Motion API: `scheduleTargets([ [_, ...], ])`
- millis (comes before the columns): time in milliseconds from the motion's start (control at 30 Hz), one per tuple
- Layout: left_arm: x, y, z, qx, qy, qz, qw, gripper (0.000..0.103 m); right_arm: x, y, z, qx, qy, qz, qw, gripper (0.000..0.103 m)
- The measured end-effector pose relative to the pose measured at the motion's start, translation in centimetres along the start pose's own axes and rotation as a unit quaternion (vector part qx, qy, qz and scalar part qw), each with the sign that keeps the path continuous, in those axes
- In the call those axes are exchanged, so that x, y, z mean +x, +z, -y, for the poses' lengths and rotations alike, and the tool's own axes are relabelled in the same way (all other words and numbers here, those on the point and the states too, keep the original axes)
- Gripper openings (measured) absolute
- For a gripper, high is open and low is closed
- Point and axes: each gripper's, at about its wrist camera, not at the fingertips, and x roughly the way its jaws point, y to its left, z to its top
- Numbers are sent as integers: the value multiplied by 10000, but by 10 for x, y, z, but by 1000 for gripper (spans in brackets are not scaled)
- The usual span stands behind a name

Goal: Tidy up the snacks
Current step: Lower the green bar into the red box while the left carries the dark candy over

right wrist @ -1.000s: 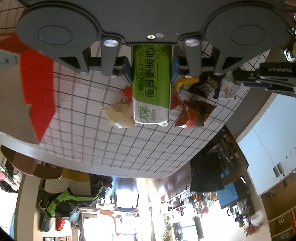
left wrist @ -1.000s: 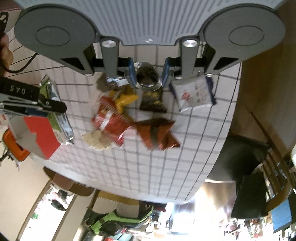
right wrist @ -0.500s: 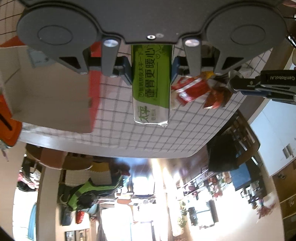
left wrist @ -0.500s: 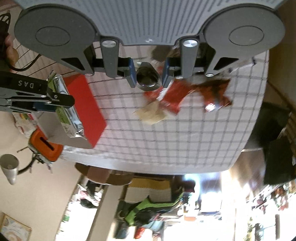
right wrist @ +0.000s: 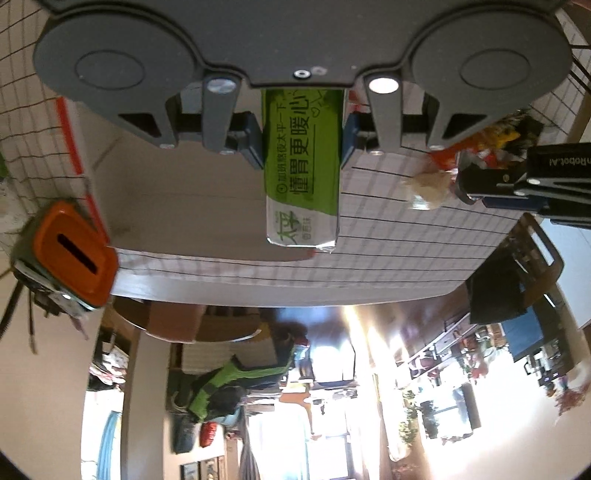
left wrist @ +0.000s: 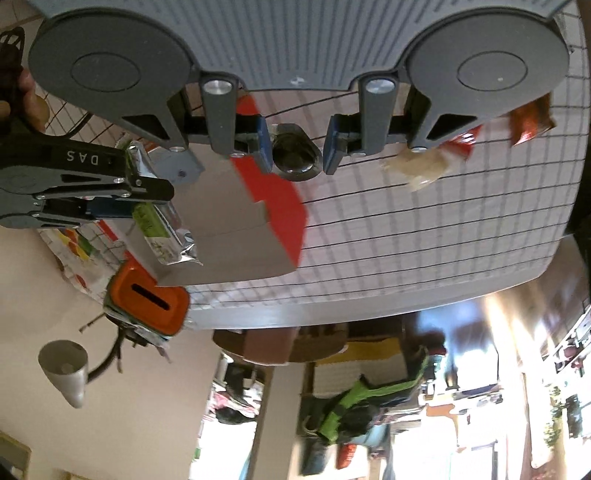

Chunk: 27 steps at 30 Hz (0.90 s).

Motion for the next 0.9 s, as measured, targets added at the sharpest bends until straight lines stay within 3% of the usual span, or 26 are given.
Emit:
scheduleTargets([
  [400,67,23,77,371,-71,-282,9989,29,19,-4,84,114,-346,-351,9987,42],
  [533,89,27,94,442,-122,-496,9977,29,33,-7,108,4,-453,-642,9969,42],
  [900,152,39,115,438,-61,-1171,9921,29,69,-20,132,-354,-542,-1161,9911,42],
])
